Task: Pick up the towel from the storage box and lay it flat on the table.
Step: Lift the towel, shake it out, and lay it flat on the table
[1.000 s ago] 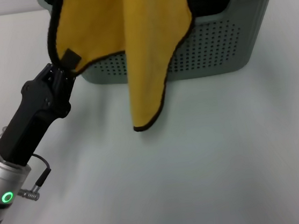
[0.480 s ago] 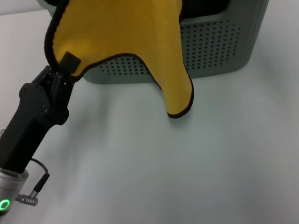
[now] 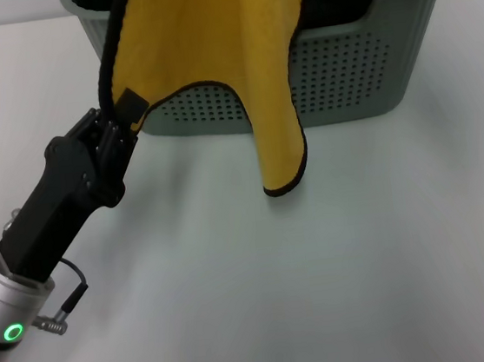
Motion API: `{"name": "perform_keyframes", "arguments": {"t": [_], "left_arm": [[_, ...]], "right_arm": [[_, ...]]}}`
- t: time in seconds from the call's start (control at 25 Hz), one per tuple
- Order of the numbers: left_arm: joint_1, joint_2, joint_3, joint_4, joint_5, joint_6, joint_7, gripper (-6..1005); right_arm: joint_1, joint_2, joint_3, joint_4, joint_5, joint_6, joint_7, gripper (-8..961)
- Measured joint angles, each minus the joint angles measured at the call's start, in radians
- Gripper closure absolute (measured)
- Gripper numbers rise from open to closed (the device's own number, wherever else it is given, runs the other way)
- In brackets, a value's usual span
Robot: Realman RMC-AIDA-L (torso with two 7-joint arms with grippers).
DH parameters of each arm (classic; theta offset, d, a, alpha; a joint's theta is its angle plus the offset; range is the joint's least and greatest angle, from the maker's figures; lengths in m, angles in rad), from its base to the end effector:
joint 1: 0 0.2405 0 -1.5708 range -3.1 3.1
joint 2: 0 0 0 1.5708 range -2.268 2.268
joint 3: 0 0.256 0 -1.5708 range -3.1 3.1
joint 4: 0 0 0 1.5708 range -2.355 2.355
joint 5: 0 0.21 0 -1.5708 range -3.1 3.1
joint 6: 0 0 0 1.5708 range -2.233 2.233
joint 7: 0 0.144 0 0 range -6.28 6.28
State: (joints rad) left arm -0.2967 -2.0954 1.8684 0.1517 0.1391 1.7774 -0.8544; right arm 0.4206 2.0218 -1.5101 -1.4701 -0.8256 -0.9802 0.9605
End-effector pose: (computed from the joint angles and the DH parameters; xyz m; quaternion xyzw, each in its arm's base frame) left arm -0.2654 0.2403 -0.0246 -0.7253 -0.2454 -0.5895 0.2572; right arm 0.0171 0.3381 0.0886 -0.7787 -0.2029 0.4973 0.3241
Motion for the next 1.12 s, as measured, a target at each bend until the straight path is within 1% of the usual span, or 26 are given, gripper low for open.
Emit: {"name": "perform_keyframes", "arguments": {"t": [1.12], "left_arm": [[0.022,-0.003,0.0,-0.014,0.021,0.002,0.012,873]], "right_arm": [[0.011,0.0,0.029,-0.003,0.0,0.014,0.014,928]]}}
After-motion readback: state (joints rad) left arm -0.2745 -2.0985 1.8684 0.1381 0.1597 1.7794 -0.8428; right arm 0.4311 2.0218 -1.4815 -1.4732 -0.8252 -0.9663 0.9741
